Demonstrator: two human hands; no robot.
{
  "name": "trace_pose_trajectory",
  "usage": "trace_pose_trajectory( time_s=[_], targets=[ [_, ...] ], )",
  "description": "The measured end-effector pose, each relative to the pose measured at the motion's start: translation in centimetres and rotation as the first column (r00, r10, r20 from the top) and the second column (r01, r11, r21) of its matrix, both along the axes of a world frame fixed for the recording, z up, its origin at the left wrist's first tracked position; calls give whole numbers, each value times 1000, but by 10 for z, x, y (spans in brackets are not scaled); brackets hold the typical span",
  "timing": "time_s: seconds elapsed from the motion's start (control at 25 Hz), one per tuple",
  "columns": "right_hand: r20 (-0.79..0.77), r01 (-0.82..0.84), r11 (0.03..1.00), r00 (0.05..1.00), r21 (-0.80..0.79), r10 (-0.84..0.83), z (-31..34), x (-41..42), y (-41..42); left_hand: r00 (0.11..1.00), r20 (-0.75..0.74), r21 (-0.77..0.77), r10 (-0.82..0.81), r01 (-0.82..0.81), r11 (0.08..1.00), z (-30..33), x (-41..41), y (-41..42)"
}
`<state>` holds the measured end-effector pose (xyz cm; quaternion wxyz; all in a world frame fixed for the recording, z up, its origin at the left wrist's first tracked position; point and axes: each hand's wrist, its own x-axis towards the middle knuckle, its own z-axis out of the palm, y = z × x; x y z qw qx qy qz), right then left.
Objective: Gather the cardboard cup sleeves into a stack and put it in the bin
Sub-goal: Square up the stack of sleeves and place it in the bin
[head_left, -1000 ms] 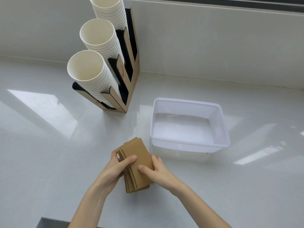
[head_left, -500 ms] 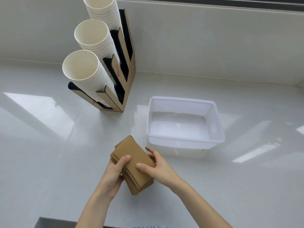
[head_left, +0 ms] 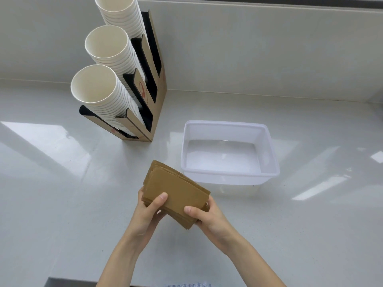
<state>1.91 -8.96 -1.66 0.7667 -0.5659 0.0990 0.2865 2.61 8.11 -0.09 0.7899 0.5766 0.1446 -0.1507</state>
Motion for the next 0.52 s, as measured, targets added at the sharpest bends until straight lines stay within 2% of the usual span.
trace_pose_trajectory(
  time_s=[0.28,0.36,0.52],
  targets=[
    [112,-70,971,989,-228,98,11,2,-44,956,72,118,-284,274,954,2,3,-2],
    [130,-78,951,984,-299,122,14,0,-57,921,33,234,-388,370,899,1,5,-4],
    [192,-50,887,969,-459,154,13,-5,-74,837,-7,511,-547,473,718,-12,12,-19]
  ],
)
